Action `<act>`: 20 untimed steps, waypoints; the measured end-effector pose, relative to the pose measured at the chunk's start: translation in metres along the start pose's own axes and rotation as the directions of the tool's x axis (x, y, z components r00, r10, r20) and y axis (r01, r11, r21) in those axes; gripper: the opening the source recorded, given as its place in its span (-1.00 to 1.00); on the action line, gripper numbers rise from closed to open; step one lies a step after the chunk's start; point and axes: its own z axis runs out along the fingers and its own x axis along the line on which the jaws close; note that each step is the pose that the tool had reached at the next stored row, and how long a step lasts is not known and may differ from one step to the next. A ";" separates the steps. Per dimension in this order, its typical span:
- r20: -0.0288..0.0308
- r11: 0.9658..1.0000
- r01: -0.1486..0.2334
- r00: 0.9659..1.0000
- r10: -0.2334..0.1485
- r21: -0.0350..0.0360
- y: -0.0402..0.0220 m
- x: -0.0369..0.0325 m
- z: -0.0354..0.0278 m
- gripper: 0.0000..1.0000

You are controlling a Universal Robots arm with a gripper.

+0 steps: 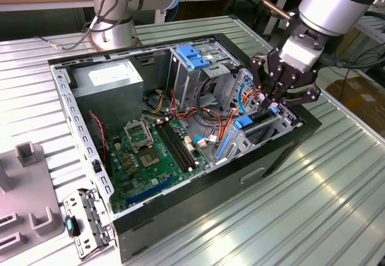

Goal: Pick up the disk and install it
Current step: 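Insert the first disk wire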

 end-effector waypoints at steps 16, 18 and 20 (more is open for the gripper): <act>-0.032 0.995 0.059 0.998 -0.057 0.075 -0.0126 0.0051 -0.0086 -0.79; -0.033 0.993 0.093 0.995 -0.091 0.074 -0.0131 0.0053 -0.0086 -0.79; -0.033 0.989 0.128 0.991 -0.126 0.073 -0.0138 0.0056 -0.0086 -0.79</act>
